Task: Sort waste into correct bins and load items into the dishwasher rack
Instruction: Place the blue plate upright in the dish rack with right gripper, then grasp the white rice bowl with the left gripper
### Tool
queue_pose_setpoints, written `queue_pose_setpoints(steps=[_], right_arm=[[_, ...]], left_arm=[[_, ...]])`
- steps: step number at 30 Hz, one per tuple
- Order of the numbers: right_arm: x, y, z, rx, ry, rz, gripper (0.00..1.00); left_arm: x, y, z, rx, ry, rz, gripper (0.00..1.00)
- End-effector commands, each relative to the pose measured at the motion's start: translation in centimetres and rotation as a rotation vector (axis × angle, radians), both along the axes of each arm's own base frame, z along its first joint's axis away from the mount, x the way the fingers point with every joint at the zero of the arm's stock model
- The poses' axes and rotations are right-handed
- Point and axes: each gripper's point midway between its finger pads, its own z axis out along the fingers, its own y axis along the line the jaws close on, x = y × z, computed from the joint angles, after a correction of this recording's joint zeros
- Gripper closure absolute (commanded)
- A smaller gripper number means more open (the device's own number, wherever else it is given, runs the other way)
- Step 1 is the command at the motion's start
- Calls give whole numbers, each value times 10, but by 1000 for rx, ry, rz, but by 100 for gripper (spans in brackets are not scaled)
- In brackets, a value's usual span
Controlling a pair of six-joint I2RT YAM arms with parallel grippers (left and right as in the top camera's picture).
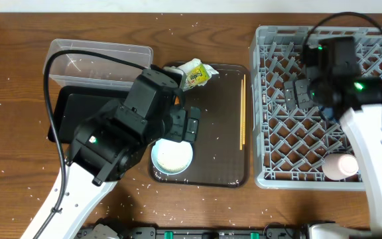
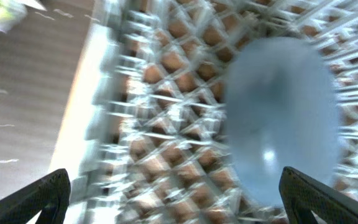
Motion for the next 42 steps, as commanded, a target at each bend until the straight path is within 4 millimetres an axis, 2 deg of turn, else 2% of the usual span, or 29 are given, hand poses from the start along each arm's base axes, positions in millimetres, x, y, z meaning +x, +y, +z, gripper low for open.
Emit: queue_pose_setpoints(steps=[1,4,6,8,13,19,25,32,38,40,42], right_arm=[[-18,38,20,289,6,-37,1],[-32,57,30,419,37,-27,1],[-40,64,30,460,70,-7,1],[-46,63,27,457,98,-18,1],[-48,51,23,465,124,-131,1],[-41,15,18,384,90,-277,1],[-41,0,17,387,86,-325,1],[-48,-1,14,381,116,-334,1],[-48,-1,14,382,115,-334,1],[-48,-1,14,382,116,-334,1],[-48,-1,14,382,116,-334,1]], left_arm=[[0,14,-2,108,-40,-42,2],[1,32,-22,193,15,42,2],[-4,34,-43,195,97,89,2],[-13,32,-67,198,182,89,3],[-43,14,-129,183,413,-5,15],[-68,10,-182,253,555,-55,34],[-73,-11,-216,249,562,-134,38],[-79,-10,-257,304,625,-146,46],[-73,-15,-274,311,630,-154,59],[-69,-18,-276,308,610,-182,69],[-68,-19,-277,314,601,-208,85]])
